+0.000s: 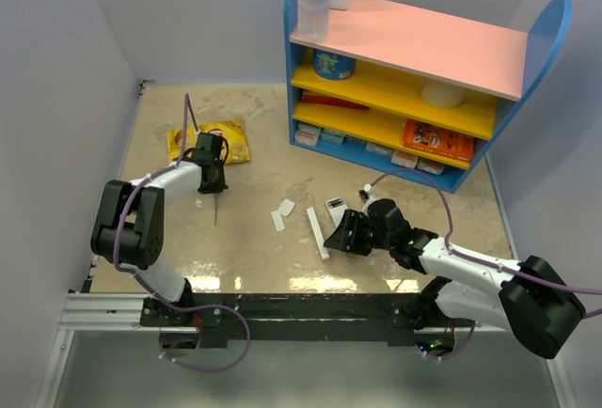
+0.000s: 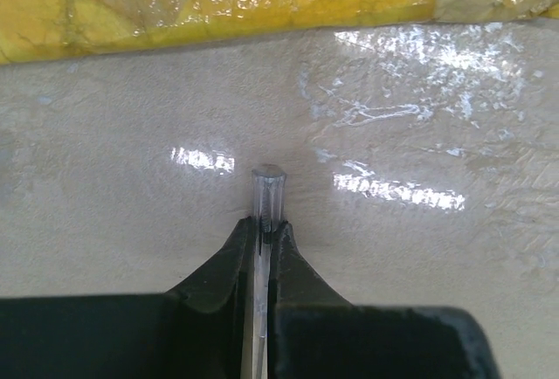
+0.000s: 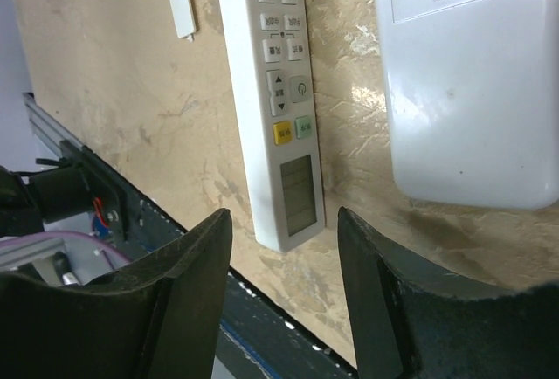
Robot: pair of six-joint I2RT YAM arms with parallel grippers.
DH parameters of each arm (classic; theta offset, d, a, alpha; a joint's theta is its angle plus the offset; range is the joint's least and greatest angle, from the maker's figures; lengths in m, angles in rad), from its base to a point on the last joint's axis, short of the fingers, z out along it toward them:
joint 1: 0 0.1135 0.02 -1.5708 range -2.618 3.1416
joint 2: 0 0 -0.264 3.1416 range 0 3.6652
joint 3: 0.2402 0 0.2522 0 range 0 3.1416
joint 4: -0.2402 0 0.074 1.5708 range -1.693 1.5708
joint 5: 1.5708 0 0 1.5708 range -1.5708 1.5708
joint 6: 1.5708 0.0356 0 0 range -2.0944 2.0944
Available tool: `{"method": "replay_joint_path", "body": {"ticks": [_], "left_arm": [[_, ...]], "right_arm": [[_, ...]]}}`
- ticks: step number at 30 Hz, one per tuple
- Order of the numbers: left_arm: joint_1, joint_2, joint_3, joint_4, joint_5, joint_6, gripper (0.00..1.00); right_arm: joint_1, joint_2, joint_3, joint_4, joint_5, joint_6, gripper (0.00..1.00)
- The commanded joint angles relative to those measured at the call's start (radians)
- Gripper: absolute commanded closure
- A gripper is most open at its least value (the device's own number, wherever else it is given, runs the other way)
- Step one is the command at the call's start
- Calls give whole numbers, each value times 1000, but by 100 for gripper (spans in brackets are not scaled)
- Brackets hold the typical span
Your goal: Unload the batteries from the remote control
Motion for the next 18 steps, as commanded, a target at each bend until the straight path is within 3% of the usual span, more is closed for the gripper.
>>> {"method": "replay_joint_path", "body": {"ticks": [1, 9, 14, 18], "left_arm": [[5, -54, -2, -18, 100, 27, 100], [5, -226, -20, -23, 314, 79, 100], [3, -299, -87, 38, 538, 78, 100], [3, -339, -138, 81, 568, 67, 100]], "right_arm": [[15, -15, 60, -12, 58, -93, 44], [92, 103, 204, -110, 171, -228, 44], [146, 206, 278, -152, 248, -252, 45], [172, 261, 318, -190, 314, -258, 47]]}}
